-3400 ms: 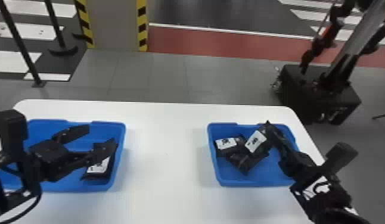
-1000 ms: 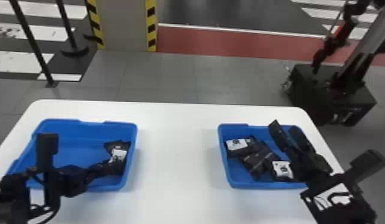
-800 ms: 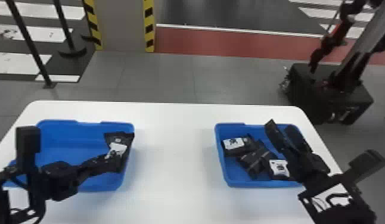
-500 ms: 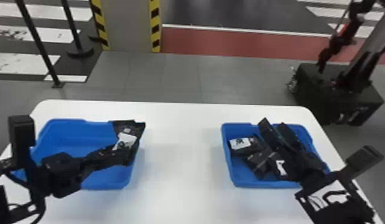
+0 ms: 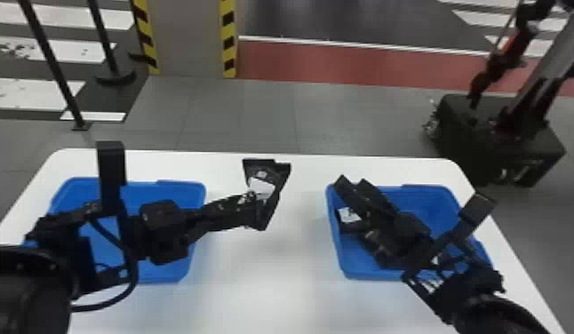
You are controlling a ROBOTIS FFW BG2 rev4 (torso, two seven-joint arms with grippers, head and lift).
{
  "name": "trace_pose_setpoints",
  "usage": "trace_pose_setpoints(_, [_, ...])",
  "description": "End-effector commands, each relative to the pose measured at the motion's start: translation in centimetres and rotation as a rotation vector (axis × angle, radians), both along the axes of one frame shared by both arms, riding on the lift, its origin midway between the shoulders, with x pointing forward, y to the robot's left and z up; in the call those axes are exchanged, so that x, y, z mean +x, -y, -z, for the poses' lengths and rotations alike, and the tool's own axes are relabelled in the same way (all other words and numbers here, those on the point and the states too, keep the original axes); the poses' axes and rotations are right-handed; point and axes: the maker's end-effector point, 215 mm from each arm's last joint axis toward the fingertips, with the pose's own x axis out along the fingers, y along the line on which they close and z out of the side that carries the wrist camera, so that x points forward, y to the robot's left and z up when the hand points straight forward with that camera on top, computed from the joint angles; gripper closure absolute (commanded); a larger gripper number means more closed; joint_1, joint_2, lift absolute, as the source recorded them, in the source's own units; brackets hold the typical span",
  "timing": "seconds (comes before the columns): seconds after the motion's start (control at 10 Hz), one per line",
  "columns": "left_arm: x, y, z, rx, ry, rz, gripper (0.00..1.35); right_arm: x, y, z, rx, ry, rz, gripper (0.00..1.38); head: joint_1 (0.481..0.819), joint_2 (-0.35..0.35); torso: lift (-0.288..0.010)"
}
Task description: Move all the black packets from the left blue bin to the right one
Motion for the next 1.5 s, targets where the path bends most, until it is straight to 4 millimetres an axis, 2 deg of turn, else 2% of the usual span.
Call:
trace_pose_setpoints(0.0, [0.4, 2.3, 0.4, -0.018, -0.018, 0.051, 1.21, 0.4, -0.9, -1.3, 0.003, 0.024, -0.019, 0.32, 0.695, -0.127, -0.110])
trace_pose_setpoints(0.3, [1.5, 4.2, 0.9, -0.037, -0.035, 0.078, 1.21, -0.8, -4.6, -5.6, 0.019, 0.101, -0.115, 0.32, 0.695, -0.139, -0.110])
trace_pose_setpoints(0.6, [2.4, 5.0, 0.0, -0.042, -0.016, 0.089, 1.21, -2.7, -8.2, -5.3, 0.027, 0.064, -0.226, 0.32, 0.695, -0.109, -0.110])
trace_pose_setpoints(0.7, [2.4, 5.3, -0.1, -0.047, -0.015, 0.096, 1.21, -2.8, -8.8, -4.9, 0.018, 0.054, -0.243, 0.35, 0.695, -0.104, -0.110])
trace_pose_setpoints(0.8, [2.4, 5.6, -0.3, -0.053, -0.013, 0.100, 1.21, -2.7, -8.7, -4.6, -0.004, 0.053, -0.239, 0.65, 0.695, -0.093, -0.110])
trace_pose_setpoints(0.9, [2.2, 5.7, 0.1, -0.054, -0.025, 0.101, 1.21, -2.0, -8.1, -5.1, -0.032, 0.090, -0.212, 1.15, 0.695, -0.091, -0.110])
trace_pose_setpoints(1.0, [2.1, 5.7, 0.3, -0.055, -0.030, 0.101, 1.21, -1.4, -7.4, -5.8, -0.028, 0.128, -0.185, 1.27, 0.695, -0.093, -0.110])
trace_pose_setpoints(1.4, [2.4, 5.2, 0.7, -0.061, -0.037, 0.073, 1.21, -1.1, -8.3, -5.3, 0.002, 0.139, -0.249, 1.28, 0.695, -0.103, -0.110])
